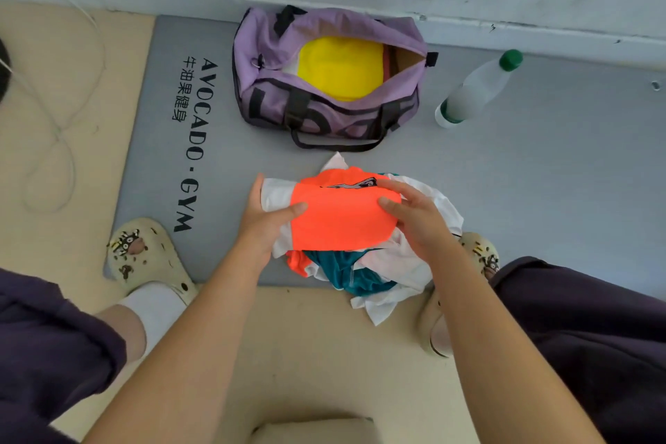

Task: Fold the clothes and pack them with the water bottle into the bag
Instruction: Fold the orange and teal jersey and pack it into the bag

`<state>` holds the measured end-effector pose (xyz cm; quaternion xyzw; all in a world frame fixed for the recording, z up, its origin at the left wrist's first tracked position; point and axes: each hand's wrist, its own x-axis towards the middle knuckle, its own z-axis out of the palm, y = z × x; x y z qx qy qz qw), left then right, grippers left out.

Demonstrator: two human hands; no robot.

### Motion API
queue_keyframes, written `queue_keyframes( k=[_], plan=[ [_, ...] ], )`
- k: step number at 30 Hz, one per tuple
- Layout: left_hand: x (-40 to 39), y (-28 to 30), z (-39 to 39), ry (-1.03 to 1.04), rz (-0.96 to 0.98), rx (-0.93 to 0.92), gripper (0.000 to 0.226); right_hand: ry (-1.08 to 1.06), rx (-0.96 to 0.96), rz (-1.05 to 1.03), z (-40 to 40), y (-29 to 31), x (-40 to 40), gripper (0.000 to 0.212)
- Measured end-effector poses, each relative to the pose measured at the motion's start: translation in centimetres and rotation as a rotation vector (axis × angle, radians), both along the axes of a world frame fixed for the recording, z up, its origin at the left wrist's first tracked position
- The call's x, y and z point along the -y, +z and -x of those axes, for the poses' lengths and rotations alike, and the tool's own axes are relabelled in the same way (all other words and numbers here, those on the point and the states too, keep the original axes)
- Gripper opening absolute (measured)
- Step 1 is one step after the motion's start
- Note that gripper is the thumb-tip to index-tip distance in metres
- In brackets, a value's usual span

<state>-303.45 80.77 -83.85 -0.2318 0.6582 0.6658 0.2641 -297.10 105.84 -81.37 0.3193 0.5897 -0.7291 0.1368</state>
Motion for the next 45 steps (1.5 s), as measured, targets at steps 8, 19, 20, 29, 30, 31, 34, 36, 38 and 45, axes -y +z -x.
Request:
queue_keyframes(
  k=[8, 19, 20, 29, 30, 31, 34, 36, 38, 45],
  plan=[
    [1.1, 1.6, 2.1, -0.281, 0.006, -0.06, 0.075, 0.258, 0.032, -0.156, 1.6, 0.5, -0.1, 0.053],
    [-0.5, 0.1, 2.0, -0.533, 0.626, -0.354, 0.038, 0.547, -0.155, -1.089, 2.2, 1.2, 1.1, 0.032],
    [-0.4, 0.2, 2.1, -0.525, 0.652, -0.379, 0.036, 0.528, -0.212, -1.06, 2.3, 1.6, 1.0, 0.03],
    [1.8, 4.2, 5.5, -0.679, 0.52, -0.399, 0.027, 0.315, -0.103, -0.436, 4.2, 5.0, -0.6, 0.018],
    [2.0, 5.1, 5.9, -0.695, 0.438, -0.371, 0.027, 0.273, -0.101, -0.386, 4.2, 5.1, -0.6, 0.018],
    [2.2, 6.0, 6.4, -0.695, 0.343, -0.327, 0.03, 0.237, -0.092, -0.333, 4.3, 5.2, -0.6, 0.016],
    [2.0, 7.5, 7.6, -0.583, 0.098, -0.209, 0.061, 0.158, -0.043, -0.198, 4.7, 4.7, -0.5, 0.013],
    [1.6, 7.2, 8.1, -0.503, 0.044, -0.132, 0.06, 0.138, -0.002, -0.233, 5.0, 3.7, -0.6, 0.015],
    [1.0, 5.6, 8.3, -0.436, 0.077, -0.078, 0.037, 0.138, 0.034, -0.301, 5.5, 1.9, -0.4, 0.018],
    [1.1, -4.3, 4.5, -0.328, 0.172, 0.268, 0.043, 0.127, 0.365, -0.41, 4.3, -6.3, 0.2, 0.058]
  ],
)
